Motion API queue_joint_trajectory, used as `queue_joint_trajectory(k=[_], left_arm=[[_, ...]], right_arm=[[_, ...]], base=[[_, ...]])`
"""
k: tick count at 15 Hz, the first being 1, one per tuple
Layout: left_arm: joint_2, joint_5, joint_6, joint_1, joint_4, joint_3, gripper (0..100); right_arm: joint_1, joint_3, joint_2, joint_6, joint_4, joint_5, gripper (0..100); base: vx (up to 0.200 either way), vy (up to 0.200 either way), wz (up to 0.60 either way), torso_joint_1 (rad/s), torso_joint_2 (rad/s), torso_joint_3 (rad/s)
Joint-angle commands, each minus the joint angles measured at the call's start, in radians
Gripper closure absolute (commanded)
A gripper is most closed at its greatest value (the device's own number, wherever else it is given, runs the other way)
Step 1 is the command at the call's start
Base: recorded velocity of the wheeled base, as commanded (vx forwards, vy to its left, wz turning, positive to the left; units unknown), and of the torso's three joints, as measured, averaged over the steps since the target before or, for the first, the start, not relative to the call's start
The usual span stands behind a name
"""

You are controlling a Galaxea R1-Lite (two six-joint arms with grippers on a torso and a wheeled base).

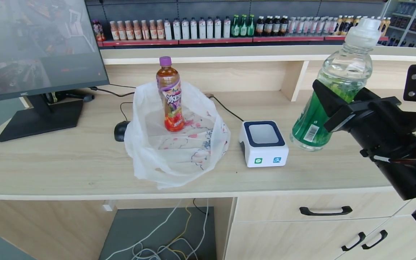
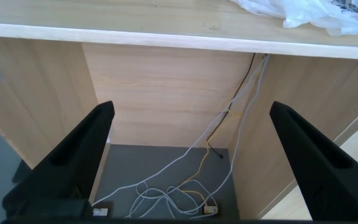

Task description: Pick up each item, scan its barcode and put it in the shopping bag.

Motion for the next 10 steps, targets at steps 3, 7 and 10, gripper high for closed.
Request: queue_joint_trajectory(k=[3, 7, 10], left_arm=[[0.0, 0.0, 0.0, 0.0, 0.0, 0.0, 0], [0.0, 0.0, 0.0, 0.0, 0.0, 0.0, 0], [0.0, 0.002, 0.0, 0.0, 0.0, 0.0, 0]], right_arm=[[-0.005, -0.007, -0.004, -0.064, -0.001, -0.002, 100], [0.05, -0.055, 0.027, -0.159, -0.001, 0.0, 100], [0.067, -0.124, 0.053, -0.251, 0.006, 0.0, 100]], base=[[0.0, 0.0, 0.0, 0.0, 0.0, 0.0], [0.0, 0.0, 0.0, 0.0, 0.0, 0.0], [0.0, 0.0, 0.0, 0.0, 0.0, 0.0]])
